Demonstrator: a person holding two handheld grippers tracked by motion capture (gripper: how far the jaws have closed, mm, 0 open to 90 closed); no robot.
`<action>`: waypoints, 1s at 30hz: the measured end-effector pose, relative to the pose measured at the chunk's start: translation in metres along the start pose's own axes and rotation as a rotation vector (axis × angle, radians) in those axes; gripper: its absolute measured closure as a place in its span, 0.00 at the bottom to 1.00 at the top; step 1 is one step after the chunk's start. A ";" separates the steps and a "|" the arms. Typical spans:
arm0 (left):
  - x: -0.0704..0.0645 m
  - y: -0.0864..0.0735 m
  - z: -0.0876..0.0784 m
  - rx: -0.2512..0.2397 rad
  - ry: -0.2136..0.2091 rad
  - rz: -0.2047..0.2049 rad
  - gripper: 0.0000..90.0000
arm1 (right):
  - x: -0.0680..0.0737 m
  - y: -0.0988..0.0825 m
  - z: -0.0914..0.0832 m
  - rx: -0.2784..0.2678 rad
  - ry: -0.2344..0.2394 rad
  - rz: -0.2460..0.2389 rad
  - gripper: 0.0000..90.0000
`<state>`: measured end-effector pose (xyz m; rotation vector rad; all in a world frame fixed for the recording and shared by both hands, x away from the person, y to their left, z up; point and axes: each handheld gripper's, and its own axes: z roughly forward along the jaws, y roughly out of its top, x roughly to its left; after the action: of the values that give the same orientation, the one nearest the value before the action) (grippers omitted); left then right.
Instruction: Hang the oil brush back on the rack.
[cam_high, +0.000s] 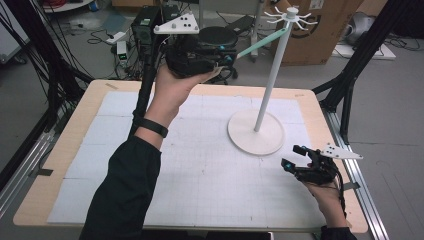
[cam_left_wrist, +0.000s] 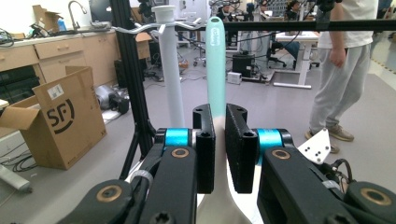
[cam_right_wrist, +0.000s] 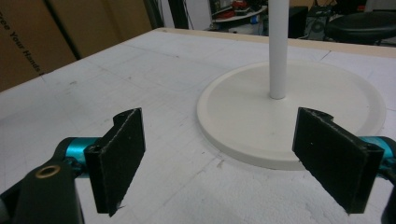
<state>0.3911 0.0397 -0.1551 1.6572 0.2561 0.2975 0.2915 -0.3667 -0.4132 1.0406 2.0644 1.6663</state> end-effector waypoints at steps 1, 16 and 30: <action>0.000 0.000 0.001 0.000 0.001 -0.002 0.92 | 0.000 0.000 0.000 -0.001 -0.001 0.000 0.18; 0.002 0.000 0.007 0.007 0.021 0.002 0.92 | 0.000 -0.001 -0.001 0.001 0.001 0.002 0.18; 0.005 -0.001 0.008 0.014 0.042 0.005 0.92 | 0.000 -0.001 -0.001 0.002 0.002 0.002 0.18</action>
<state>0.3986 0.0344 -0.1563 1.6666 0.2869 0.3353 0.2908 -0.3678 -0.4137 1.0425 2.0676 1.6677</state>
